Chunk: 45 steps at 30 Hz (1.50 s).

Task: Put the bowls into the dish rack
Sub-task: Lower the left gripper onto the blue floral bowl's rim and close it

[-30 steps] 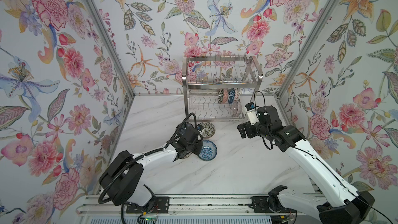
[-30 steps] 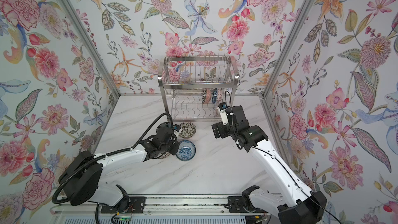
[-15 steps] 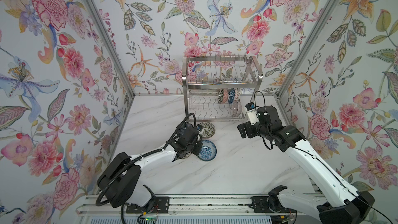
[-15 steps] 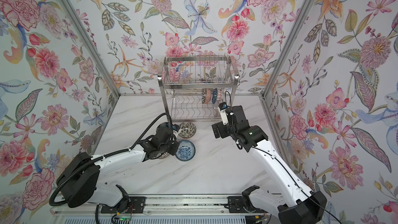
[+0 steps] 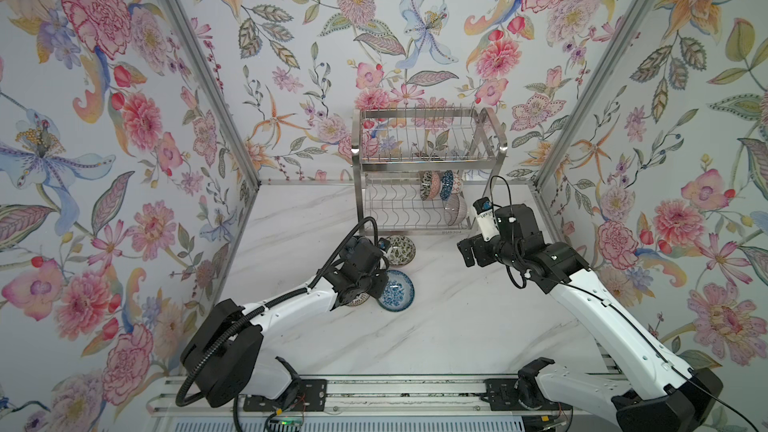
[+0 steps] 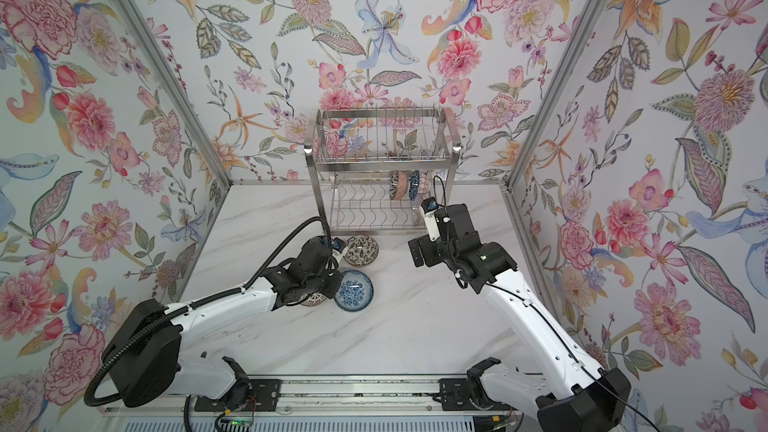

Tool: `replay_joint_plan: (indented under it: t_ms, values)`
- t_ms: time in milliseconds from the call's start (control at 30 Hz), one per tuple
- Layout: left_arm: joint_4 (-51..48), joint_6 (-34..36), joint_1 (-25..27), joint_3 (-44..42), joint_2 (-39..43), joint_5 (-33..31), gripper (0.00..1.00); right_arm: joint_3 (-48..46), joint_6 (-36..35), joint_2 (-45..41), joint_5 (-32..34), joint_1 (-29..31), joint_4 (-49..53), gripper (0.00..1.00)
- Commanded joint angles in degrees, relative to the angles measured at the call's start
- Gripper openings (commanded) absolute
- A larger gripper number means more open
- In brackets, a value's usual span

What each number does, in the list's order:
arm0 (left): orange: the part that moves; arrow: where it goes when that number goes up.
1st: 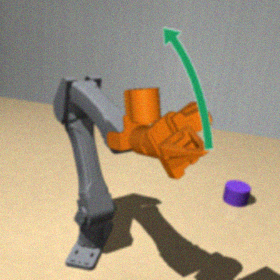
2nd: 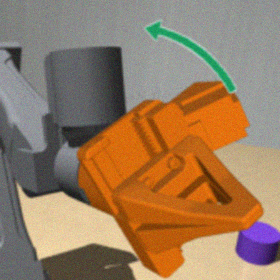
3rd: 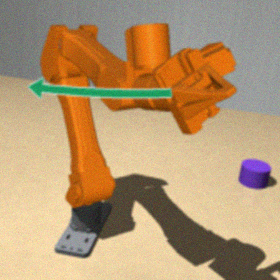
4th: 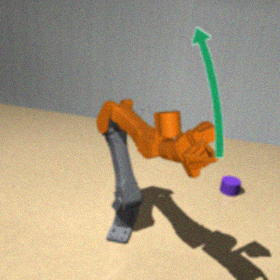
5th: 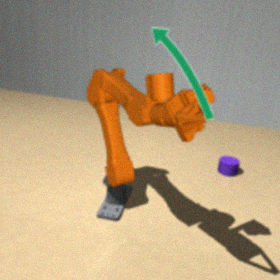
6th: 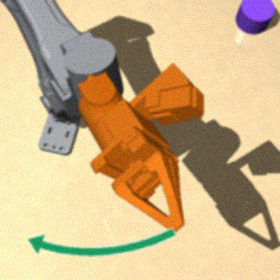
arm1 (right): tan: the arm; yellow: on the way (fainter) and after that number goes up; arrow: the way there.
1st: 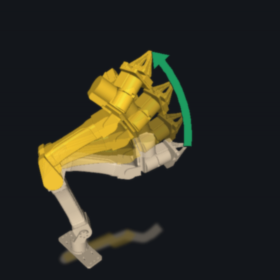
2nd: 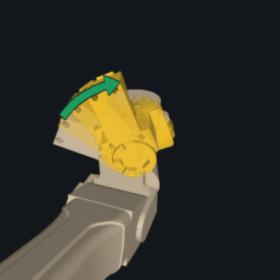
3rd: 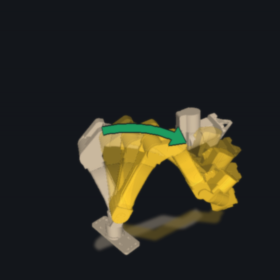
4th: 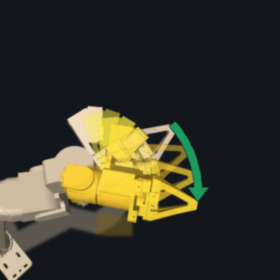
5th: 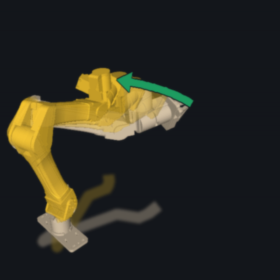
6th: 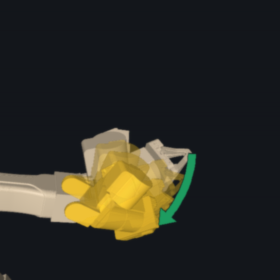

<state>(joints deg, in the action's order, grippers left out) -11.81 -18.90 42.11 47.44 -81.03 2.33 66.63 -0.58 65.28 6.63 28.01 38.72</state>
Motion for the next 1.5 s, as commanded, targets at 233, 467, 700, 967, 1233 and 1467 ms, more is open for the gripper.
replay_joint_plan:
  t_ms: [233, 467, 700, 967, 1233, 1467]
  values:
    - [-0.3, 0.3, -0.4, 0.0, -0.1, -0.1, 0.37, 0.9, -0.2, -0.4, 0.9, 0.3, -0.6, 0.99]
    - [-0.1, -0.1, -0.5, -0.7, -2.1, 0.3, 0.34, 0.7, -0.1, -0.6, 1.0, 0.4, -0.6, 0.99]
    - [0.6, -0.1, -0.4, -0.9, -3.0, 0.6, 0.23, 0.7, -0.2, -0.6, 1.2, 0.4, -0.6, 0.99]
    - [-0.1, 0.2, -0.5, 0.1, -2.5, 0.3, 0.04, 0.9, -0.2, -0.5, 1.1, 0.5, -0.7, 0.99]
    - [-0.2, 0.2, -0.5, 1.2, -1.9, 0.7, 0.0, 0.9, -0.2, -0.6, 1.1, 0.6, -0.6, 0.99]
    - [4.8, -1.9, -0.5, 1.8, -0.5, 2.3, 0.0, 0.5, 0.1, -1.2, 1.4, 0.5, -0.5, 0.99]
